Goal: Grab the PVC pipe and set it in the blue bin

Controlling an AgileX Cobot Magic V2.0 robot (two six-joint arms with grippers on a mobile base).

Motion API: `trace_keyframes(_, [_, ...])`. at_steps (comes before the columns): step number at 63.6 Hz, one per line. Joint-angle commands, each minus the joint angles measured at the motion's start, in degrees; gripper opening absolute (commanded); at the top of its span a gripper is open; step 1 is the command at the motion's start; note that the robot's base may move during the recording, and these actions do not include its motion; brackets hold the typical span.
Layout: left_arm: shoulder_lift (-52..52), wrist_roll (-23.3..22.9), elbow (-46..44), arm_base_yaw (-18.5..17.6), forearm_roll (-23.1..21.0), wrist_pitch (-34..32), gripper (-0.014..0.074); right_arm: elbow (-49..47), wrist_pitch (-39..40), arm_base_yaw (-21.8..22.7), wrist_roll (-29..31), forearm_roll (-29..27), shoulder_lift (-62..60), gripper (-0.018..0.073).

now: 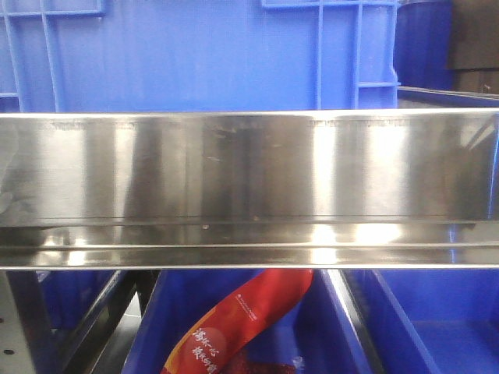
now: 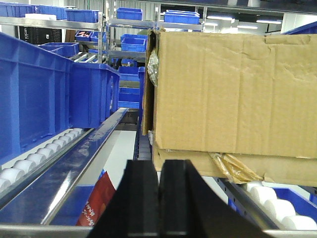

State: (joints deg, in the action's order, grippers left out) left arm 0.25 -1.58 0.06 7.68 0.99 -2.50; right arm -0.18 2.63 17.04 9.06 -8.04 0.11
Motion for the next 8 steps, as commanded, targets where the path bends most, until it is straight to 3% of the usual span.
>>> trace_keyframes(1, [-0.3, -0.4, -0.1, 0.0, -0.3, -1.2, -0.0111, 0.2, 1.6, -0.1, 0.0, 0.0, -0.1, -0.0163])
trace_keyframes(8, [-0.3, -0.4, -0.1, 0.0, -0.3, -1.2, -0.0111, 0.2, 1.6, -0.1, 0.0, 0.0, -0.1, -0.0163])
